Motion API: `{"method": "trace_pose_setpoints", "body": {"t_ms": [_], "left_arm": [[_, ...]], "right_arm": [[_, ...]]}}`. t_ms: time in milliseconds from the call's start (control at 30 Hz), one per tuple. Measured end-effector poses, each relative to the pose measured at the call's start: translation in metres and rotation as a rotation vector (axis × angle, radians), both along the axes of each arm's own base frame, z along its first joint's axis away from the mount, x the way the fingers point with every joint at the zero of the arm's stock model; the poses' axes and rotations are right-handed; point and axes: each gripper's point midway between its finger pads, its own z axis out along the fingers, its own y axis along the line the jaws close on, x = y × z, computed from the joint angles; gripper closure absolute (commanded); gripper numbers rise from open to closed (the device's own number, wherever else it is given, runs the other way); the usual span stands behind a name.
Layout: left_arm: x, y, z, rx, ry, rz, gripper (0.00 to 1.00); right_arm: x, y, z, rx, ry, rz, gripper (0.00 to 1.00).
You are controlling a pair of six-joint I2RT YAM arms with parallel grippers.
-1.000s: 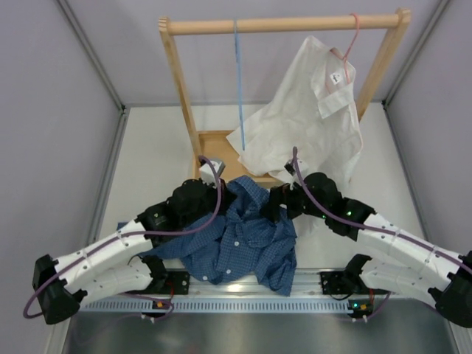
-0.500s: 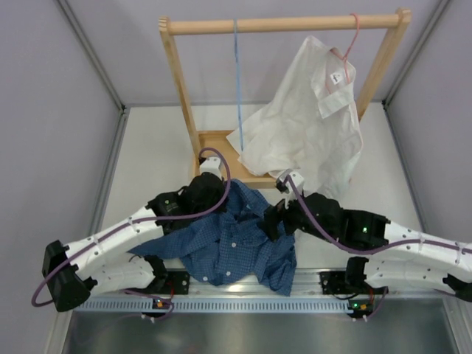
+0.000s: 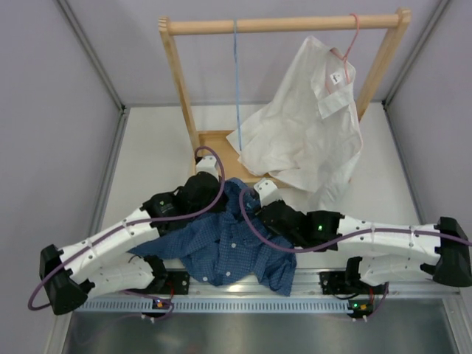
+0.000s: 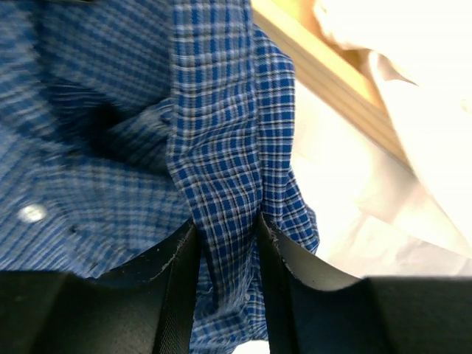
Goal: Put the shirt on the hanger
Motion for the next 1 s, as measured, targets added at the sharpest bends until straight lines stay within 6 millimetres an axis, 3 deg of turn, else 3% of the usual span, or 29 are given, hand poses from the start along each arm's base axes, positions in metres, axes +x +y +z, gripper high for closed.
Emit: {"method": "trace_pose_setpoints", "body": {"t_ms": [67, 100, 167, 300, 367, 500, 567, 700, 767, 833, 867, 933, 1000], "left_arm": [[-0.002, 0.000, 0.004, -0.015, -0.005, -0.005, 1.00], [-0.003, 0.001, 0.007, -0.023, -0.010, -0.007, 1.00], [-0.005, 0.003, 0.013, -0.039, -0.021, -0.008, 1.00], [-0.007, 0.008, 0.030, -0.055, -0.046, -0.008, 1.00], [-0.008, 0.011, 0.041, -0.046, -0.070, -0.028, 1.00], [-0.014, 0.019, 0.080, -0.068, -0.168, -0.084, 1.00], [-0.020, 0.029, 0.112, -0.104, -0.240, -0.103, 1.00], [-0.034, 0.056, 0.201, -0.203, -0.426, -0.109, 1.00], [-0.041, 0.066, 0.237, -0.247, -0.497, -0.110, 1.00], [-0.045, 0.067, 0.257, -0.272, -0.531, -0.127, 1.00], [-0.042, 0.063, 0.257, -0.265, -0.529, -0.129, 1.00], [-0.029, 0.050, 0.239, -0.213, -0.486, -0.123, 1.00], [-0.011, 0.029, 0.199, -0.134, -0.404, -0.124, 1.00]], "right_arm": [[0.007, -0.004, -0.006, -0.040, -0.023, -0.036, 0.71], [0.009, -0.005, -0.008, -0.053, -0.033, -0.049, 0.87], [0.013, -0.008, -0.007, -0.066, -0.052, -0.065, 1.00], [0.017, -0.008, 0.008, -0.032, -0.079, -0.094, 1.00], [0.016, -0.006, 0.027, 0.024, -0.085, -0.084, 1.00], [0.006, 0.006, 0.096, 0.229, -0.085, -0.017, 1.00], [-0.004, 0.012, 0.140, 0.353, -0.081, 0.042, 1.00], [-0.028, 0.018, 0.218, 0.547, -0.068, 0.175, 1.00], [-0.039, 0.019, 0.247, 0.615, -0.067, 0.234, 1.00], [-0.042, 0.019, 0.264, 0.648, -0.072, 0.255, 1.00], [-0.041, 0.019, 0.266, 0.649, -0.077, 0.244, 1.00], [-0.029, 0.014, 0.256, 0.612, -0.077, 0.186, 1.00], [-0.008, 0.008, 0.228, 0.550, -0.063, 0.106, 1.00]]}}
